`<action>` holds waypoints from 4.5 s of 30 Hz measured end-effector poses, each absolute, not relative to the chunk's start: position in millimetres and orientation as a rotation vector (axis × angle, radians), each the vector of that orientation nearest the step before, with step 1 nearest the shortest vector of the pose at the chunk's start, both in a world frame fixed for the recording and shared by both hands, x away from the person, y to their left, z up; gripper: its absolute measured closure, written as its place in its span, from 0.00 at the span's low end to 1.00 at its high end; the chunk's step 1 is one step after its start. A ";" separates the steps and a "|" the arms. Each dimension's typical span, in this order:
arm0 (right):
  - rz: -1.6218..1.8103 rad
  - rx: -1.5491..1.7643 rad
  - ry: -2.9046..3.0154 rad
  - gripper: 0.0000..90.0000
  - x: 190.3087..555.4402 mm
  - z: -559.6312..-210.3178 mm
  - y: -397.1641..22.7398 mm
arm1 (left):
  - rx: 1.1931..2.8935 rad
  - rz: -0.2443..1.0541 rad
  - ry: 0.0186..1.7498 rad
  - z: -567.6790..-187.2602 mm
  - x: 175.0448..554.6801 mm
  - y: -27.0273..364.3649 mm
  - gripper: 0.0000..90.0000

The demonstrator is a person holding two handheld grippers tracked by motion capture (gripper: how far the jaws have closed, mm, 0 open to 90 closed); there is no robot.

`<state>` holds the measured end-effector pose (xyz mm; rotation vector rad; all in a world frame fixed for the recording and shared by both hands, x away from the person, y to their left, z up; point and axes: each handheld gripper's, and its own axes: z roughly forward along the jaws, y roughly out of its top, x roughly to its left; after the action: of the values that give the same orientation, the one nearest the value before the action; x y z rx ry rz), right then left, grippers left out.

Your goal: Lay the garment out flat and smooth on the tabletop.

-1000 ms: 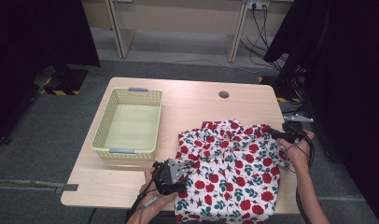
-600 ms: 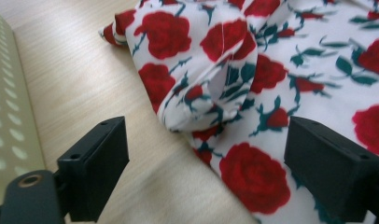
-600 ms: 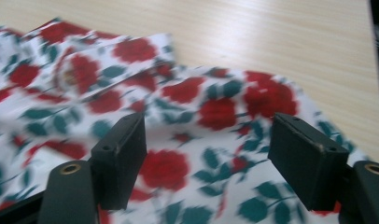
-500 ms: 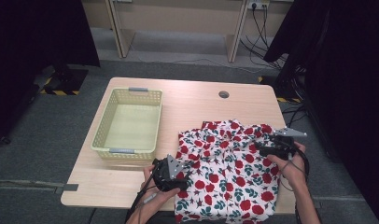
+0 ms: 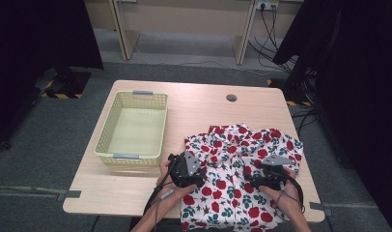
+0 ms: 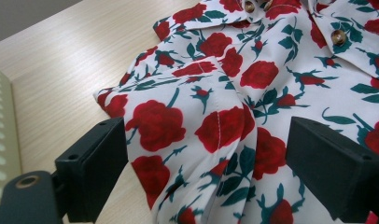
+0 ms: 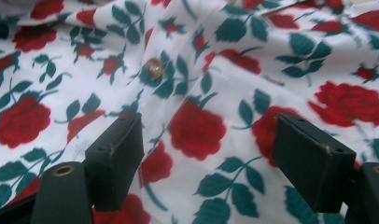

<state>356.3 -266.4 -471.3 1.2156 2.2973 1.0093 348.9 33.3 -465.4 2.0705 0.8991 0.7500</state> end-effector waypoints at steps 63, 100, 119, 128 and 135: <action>0.988 1.198 2.297 0.32 320.5 -476.9 -293.5 | 2.048 0.759 1.044 -468.4 346.1 65.2 0.46; 0.930 1.328 2.205 0.30 306.1 -475.4 -308.0 | 2.145 0.768 1.080 -476.2 346.8 57.9 0.28; 0.903 1.343 2.230 0.26 345.0 -473.5 -309.1 | 2.103 0.801 1.126 -478.6 376.4 51.7 0.29; 0.947 1.333 2.230 0.22 347.0 -475.0 -310.9 | 2.013 0.716 1.123 -473.2 376.3 58.0 0.24; 1.092 1.324 2.170 0.21 338.1 -458.3 -317.2 | 1.985 0.634 1.089 -457.6 358.5 60.4 0.20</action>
<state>338.1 -317.2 -458.3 1.3238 2.1702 1.0923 358.5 60.4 -457.6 1.9855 1.0894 0.6339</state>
